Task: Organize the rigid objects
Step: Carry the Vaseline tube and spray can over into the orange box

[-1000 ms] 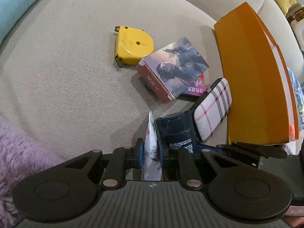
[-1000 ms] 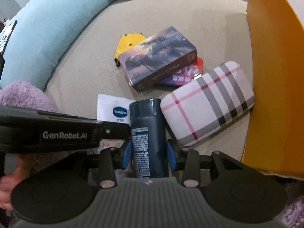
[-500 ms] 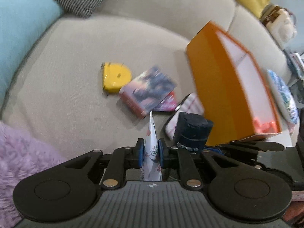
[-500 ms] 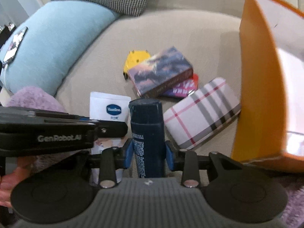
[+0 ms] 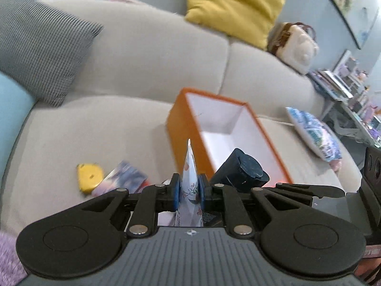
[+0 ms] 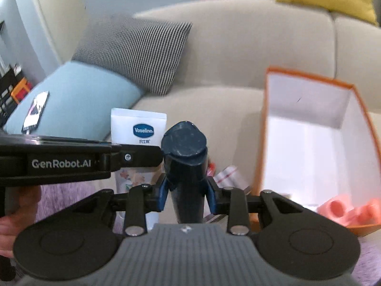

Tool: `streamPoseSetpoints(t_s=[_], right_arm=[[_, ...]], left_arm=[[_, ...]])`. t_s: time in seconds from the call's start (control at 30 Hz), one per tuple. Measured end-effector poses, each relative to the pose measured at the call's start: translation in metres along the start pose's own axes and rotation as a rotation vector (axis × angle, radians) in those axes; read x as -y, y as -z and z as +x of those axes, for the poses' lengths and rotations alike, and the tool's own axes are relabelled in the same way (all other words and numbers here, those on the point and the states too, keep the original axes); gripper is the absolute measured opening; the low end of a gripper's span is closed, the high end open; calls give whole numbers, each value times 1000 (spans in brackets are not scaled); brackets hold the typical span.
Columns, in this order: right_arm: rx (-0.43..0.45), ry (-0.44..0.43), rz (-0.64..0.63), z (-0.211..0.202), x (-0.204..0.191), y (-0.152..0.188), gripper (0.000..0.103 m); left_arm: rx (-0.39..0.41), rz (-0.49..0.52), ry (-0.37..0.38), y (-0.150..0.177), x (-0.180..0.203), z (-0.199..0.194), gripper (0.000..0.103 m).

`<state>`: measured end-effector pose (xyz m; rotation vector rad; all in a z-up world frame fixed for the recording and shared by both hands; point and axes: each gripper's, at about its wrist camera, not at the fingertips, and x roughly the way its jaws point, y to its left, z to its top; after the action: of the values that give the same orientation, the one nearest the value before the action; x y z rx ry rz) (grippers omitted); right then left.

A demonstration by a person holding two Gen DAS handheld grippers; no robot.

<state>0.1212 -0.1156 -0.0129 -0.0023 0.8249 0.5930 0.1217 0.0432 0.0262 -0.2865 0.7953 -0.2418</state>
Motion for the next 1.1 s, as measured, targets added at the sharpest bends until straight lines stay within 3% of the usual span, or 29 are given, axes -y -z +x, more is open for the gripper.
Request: streamPoseSetpoints(t_s=[0.3, 0.53, 0.8, 1.1], right_arm=[[114, 90, 20, -45, 38, -21, 34], [117, 140, 52, -50, 86, -46, 34], [21, 139, 123, -10, 141, -56, 34], [-201, 116, 115, 62, 178, -42, 34]], left_arm=[[39, 101, 95, -34, 50, 13, 17], [-20, 148, 150, -56, 69, 56, 17], [-148, 196, 127, -66, 68, 124, 17], [-293, 276, 101, -47, 65, 186, 17]])
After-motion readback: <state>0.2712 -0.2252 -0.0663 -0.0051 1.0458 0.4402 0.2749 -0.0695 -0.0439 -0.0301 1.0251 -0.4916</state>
